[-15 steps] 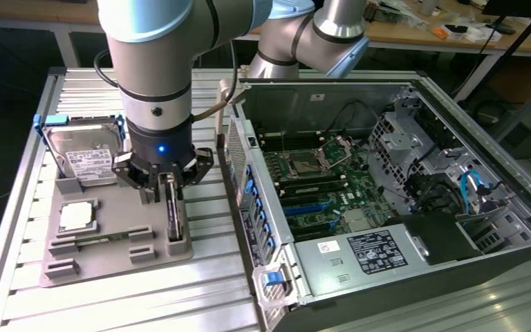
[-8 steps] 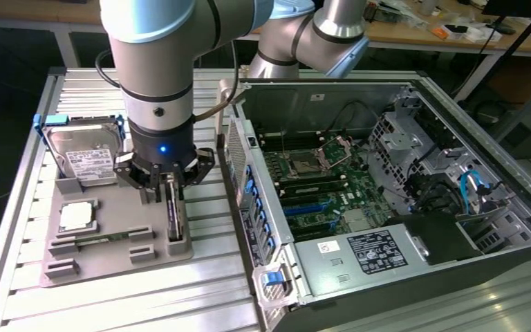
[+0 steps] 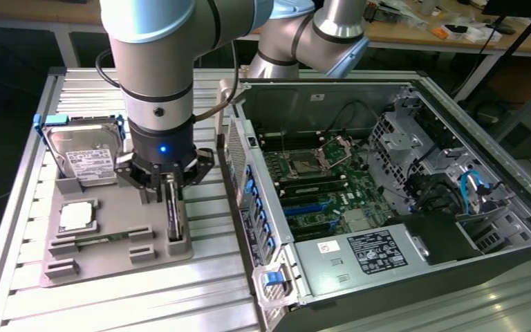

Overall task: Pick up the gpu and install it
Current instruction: 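Pick up the gpu and move the gpu toward the slot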

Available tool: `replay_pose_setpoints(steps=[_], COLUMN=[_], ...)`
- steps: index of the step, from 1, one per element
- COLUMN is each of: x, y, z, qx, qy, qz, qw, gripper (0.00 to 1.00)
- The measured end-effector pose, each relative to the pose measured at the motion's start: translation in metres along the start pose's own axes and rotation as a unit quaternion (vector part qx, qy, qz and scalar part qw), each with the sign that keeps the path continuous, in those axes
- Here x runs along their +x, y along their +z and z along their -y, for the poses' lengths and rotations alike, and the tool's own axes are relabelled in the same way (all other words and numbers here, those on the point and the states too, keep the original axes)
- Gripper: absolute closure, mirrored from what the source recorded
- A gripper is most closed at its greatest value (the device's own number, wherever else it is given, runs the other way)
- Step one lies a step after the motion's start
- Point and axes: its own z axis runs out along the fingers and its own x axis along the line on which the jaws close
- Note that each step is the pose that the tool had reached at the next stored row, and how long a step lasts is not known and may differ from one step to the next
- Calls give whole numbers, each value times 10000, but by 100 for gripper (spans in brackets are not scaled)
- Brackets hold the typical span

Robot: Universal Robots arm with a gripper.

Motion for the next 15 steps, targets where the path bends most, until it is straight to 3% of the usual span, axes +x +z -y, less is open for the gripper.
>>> replay_pose_setpoints(steps=[1,3,15], x=[0,0,0], y=[0,0,-3], z=[0,0,0], qx=[0,0,-1], qy=[0,0,0], qz=[0,0,1], qw=[10000,10000,10000], gripper=[62,73,73])
